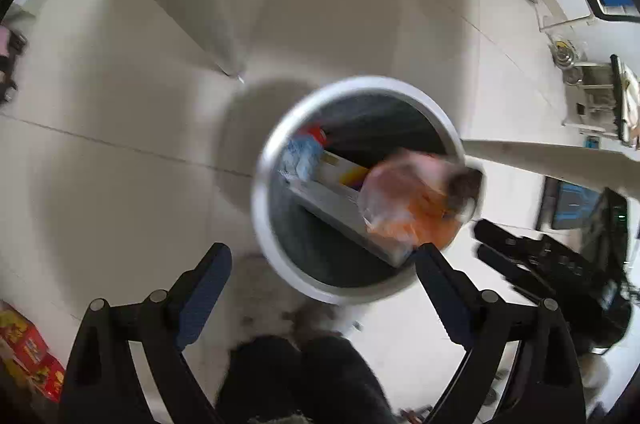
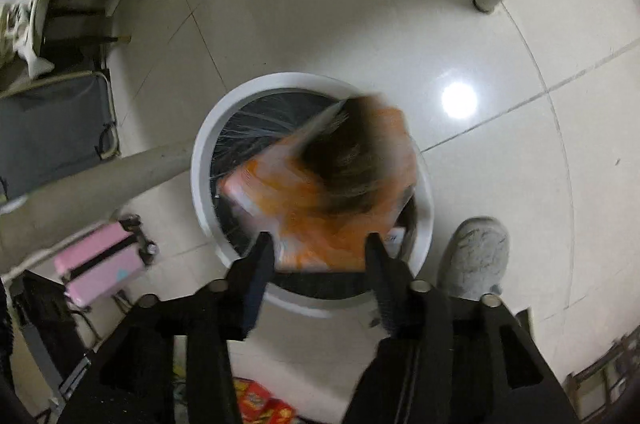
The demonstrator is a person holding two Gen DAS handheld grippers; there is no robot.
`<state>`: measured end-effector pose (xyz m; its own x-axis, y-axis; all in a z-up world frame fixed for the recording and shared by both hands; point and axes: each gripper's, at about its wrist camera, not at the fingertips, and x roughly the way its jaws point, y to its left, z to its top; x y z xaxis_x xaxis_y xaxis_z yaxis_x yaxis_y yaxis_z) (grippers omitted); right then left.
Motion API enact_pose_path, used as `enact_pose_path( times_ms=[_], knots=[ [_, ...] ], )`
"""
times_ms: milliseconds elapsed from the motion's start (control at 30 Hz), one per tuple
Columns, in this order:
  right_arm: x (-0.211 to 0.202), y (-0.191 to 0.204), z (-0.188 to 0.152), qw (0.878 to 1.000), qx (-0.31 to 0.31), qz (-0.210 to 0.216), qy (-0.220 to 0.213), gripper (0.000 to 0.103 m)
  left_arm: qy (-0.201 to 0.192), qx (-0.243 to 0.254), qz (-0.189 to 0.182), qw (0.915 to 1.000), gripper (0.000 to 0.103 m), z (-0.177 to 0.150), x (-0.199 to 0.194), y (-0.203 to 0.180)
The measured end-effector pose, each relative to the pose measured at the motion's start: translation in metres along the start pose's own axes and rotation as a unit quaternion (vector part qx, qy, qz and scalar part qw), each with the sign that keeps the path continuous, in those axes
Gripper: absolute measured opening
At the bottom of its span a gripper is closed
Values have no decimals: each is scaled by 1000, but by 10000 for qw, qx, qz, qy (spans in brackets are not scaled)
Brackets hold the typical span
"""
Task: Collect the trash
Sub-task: 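Open both tools over the bin, dropping the carton and bag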
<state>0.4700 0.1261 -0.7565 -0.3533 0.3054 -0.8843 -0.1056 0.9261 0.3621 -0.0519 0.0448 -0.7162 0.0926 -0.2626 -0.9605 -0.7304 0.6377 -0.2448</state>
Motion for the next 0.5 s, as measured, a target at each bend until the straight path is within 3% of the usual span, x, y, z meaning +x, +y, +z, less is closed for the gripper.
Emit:
enact_pose_path(
  times_ms=[133, 233, 367, 500],
  knots=[
    [-16, 6, -7, 9992, -290, -243, -152, 85, -414, 249, 694, 9964, 94, -15, -19, -5],
    [-35, 22, -17, 9943, -746, -688, -339, 102, -536, 351, 940, 9935, 94, -24, -37, -12],
    [-58, 44, -37, 9758, -1489, -1444, -699, 102, -513, 454, 1107, 9915, 94, -34, -55, -19],
    [-81, 55, -52, 9646, -1782, -1745, -863, 102, -508, 583, 1191, 9899, 94, -42, -80, -27]
  ],
)
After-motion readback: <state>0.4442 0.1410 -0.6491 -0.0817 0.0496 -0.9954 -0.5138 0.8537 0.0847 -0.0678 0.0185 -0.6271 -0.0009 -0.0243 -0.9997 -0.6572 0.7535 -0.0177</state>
